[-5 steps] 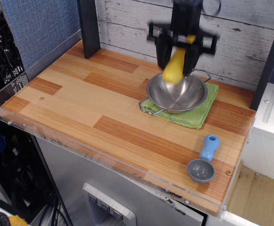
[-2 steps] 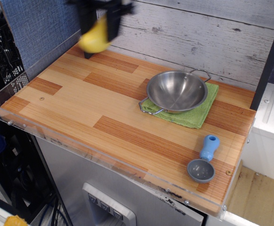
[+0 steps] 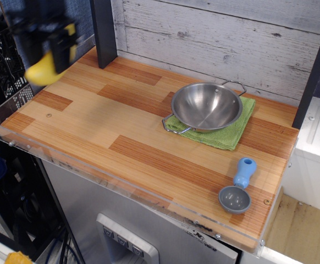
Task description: Remove the banana from inside silver pot.
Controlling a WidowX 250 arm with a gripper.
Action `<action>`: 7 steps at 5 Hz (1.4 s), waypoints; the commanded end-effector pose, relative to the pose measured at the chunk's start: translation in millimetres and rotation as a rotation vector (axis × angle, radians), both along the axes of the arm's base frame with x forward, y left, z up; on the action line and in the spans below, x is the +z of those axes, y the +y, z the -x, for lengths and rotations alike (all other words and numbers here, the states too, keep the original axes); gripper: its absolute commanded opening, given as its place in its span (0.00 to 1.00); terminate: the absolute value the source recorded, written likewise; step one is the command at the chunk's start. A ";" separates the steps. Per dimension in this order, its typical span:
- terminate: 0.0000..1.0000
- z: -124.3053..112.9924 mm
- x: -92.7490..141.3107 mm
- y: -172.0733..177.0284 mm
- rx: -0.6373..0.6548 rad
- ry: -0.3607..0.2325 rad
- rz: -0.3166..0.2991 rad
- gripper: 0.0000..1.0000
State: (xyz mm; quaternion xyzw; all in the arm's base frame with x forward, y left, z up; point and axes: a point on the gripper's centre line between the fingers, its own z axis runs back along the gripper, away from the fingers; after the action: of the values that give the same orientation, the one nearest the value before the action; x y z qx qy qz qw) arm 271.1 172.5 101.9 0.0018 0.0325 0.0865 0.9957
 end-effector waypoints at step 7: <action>0.00 -44.9 -76.9 18.6 -0.135 0.016 0.074 1.00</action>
State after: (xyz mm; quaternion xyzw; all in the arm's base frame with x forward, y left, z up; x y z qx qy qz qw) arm 313.3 187.9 10.7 -0.0415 0.0618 0.0200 0.9970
